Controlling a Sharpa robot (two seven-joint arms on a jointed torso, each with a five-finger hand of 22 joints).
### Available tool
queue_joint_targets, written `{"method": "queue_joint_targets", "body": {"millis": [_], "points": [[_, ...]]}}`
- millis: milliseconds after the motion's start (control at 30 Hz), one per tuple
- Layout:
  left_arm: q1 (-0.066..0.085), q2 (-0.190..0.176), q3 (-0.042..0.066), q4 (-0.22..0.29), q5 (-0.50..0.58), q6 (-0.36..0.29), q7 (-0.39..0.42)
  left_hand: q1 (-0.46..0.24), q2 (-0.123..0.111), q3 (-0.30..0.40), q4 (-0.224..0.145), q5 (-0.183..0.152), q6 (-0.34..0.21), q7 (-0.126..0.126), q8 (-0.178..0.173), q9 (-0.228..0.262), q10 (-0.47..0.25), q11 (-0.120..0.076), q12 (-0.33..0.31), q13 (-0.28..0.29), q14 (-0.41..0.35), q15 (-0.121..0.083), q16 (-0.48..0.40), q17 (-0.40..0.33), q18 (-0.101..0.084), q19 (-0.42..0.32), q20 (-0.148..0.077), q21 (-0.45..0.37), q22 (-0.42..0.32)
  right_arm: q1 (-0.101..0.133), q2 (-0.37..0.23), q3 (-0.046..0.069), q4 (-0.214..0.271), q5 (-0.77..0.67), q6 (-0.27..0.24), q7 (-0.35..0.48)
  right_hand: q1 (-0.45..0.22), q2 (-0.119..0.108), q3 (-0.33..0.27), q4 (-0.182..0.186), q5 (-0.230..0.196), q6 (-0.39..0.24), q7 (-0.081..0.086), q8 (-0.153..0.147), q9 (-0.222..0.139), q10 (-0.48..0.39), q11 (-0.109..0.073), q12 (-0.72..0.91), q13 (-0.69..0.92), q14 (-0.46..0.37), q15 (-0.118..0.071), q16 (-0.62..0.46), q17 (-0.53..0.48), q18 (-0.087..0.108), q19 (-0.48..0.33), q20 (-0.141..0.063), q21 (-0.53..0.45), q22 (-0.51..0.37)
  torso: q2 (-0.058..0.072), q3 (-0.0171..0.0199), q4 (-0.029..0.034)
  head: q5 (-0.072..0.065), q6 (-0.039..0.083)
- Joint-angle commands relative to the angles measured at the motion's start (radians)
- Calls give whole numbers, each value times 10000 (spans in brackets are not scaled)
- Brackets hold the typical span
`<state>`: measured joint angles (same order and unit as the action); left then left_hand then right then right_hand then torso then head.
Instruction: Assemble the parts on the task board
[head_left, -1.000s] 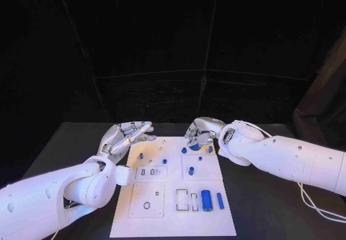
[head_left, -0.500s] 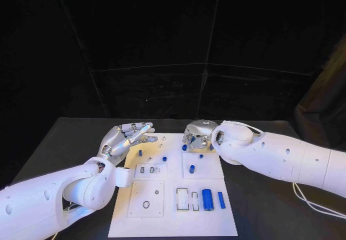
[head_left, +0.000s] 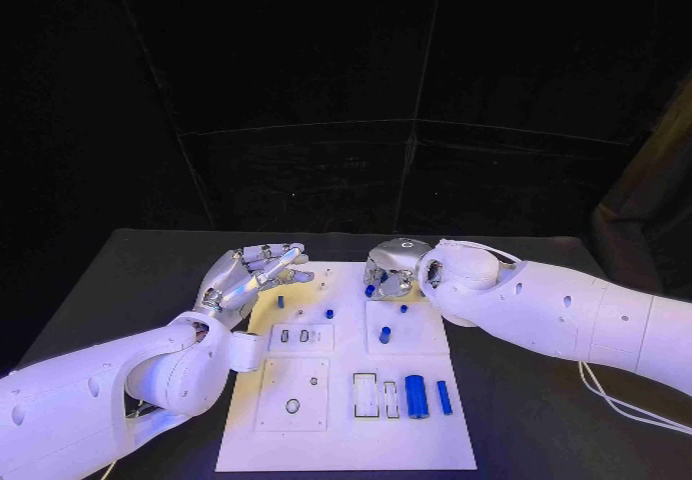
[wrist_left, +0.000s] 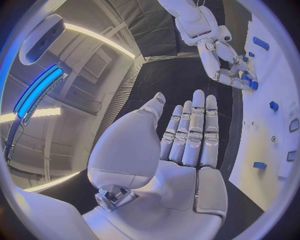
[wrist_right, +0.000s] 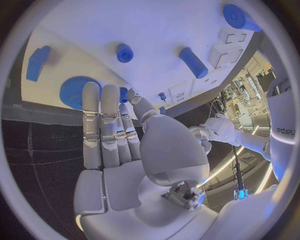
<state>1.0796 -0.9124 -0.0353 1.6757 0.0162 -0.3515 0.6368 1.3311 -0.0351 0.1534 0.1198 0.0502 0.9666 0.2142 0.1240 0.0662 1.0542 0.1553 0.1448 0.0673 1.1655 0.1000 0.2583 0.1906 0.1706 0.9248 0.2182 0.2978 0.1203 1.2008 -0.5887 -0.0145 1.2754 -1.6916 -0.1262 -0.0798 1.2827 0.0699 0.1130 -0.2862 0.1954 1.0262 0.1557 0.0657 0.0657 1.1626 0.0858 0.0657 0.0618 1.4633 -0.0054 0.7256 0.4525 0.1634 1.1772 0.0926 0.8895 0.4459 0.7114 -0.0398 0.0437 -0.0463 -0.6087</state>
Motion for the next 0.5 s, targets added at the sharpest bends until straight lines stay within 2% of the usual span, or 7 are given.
{"method": "queue_joint_targets", "body": {"millis": [33,200,300,500], "points": [[23,1,8,-10,18,229,-30,29,100,8,-82,-3,41,39,-51,-10,46,30,-52,-9,15,29,-57,25,134,64,5,-46,-25,26,33,11,-24,-143,60,61,-135,5,121,-1,-50,-52,-34,-18,-4,-8,5,-25,11,52,-28,101,36,199,-108,-6,106,41,51,11,-1,18,-11],[28,13,8,-53,18,277,-67,36,113,17,-101,-3,47,36,-59,-9,52,29,-63,-8,17,29,-70,33,135,69,5,-55,-33,27,87,11,-93,-144,142,99,-161,104,418,-2,-119,-30,-35,-11,-1,35,-4,-18,11,41,-32,410,301,204,-177,-4,274,142,75,17,-1,24,-51],[33,21,8,-77,18,302,-88,41,121,24,-114,-3,50,36,-65,-9,55,28,-72,-8,17,29,-78,38,135,72,6,-61,-38,27,107,11,-130,-144,220,110,-179,159,694,-6,-338,28,-39,-1,3,87,-12,-18,9,38,-38,685,548,205,-225,-6,416,227,83,20,-1,19,-71],[48,22,8,-85,18,344,-121,52,139,40,-145,-3,55,35,-79,-8,63,28,-92,-7,20,29,-98,51,136,80,6,-76,-50,27,191,11,-235,-144,333,136,-291,73,1224,6,-489,107,-26,-5,2,161,-14,-21,9,-26,-32,1041,825,206,-352,4,663,376,146,19,3,17,-69]]}}
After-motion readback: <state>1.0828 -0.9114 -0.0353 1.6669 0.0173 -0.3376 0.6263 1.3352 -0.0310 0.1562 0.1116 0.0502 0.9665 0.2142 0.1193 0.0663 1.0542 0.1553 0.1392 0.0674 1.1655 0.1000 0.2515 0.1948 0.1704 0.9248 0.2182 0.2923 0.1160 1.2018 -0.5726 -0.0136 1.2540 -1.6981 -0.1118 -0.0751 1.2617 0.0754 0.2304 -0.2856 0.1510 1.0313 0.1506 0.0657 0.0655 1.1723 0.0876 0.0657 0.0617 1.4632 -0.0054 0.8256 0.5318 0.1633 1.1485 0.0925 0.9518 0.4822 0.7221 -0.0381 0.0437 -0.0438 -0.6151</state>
